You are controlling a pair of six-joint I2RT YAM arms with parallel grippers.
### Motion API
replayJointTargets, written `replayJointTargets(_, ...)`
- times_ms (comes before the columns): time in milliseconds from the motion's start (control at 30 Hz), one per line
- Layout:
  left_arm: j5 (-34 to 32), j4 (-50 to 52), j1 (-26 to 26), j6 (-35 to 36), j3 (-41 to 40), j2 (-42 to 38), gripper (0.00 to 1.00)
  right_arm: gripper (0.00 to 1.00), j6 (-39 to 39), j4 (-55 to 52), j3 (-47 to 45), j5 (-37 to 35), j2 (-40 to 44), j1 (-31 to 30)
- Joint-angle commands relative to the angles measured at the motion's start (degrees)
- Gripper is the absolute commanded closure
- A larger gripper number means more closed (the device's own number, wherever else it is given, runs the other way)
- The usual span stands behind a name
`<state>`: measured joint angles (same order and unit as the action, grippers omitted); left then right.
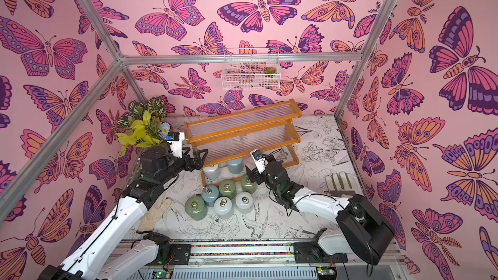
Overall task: Remove the tea canisters from the shelf
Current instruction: Adjust the shelf at the center of the board.
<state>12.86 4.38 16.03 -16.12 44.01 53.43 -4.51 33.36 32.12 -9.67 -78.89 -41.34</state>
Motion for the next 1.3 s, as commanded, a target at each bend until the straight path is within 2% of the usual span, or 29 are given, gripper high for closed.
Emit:
replayJointTargets(0, 0.8, 0.0, -0.2, 0.3, -0.5, -1.0, 0.0, 0.05, 2.2, 7.0, -1.2, 3.0, -2.7, 2.9)
replayJointTargets(267, 2.2, 0.5, -0.2, 1.5, 1.1, 0.0, 0.0, 0.06, 2.9, 20.2, -1.1, 2.5, -15.1, 7.6)
replayJointTargets(433, 3.0, 0.7, -0.2, 1.5, 1.5, 0.5, 0.0, 0.04, 1.2, 32.7, -1.9, 7.0, -21.3, 7.5)
replayJointTargets(633, 3.0, 1.2, -0.3, 1.6, 1.0, 0.0, 0.0, 0.02, 2.0, 27.6, 1.8, 6.9, -22.0, 7.5)
replayJointTargets(1267, 1.9, -0.1, -0.8, 3.4, 1.5, 3.1, 0.0, 0.01, 0.8, 14.9, 18.4, 16.3, -29.4, 8.9)
